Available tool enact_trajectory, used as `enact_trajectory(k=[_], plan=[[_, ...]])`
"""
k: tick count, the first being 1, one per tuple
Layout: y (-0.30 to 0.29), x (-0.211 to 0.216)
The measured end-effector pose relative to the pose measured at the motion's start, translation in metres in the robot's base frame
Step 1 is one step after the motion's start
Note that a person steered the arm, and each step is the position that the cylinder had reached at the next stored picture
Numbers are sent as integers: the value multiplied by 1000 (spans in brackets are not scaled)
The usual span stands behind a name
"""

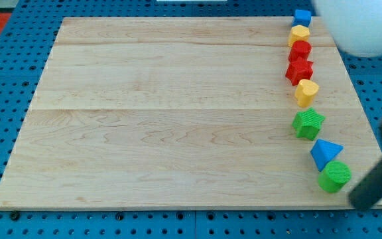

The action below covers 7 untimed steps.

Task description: Move the blue cube bit a left

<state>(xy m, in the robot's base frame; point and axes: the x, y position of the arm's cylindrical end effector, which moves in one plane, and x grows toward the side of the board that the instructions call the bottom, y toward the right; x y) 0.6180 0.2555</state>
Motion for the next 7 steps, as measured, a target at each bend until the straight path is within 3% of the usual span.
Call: enact_trajectory(k=[1, 2, 3, 4, 6, 7], plan=[[58, -1], [86, -43], [89, -55], [89, -130], [89, -213], [89, -292]])
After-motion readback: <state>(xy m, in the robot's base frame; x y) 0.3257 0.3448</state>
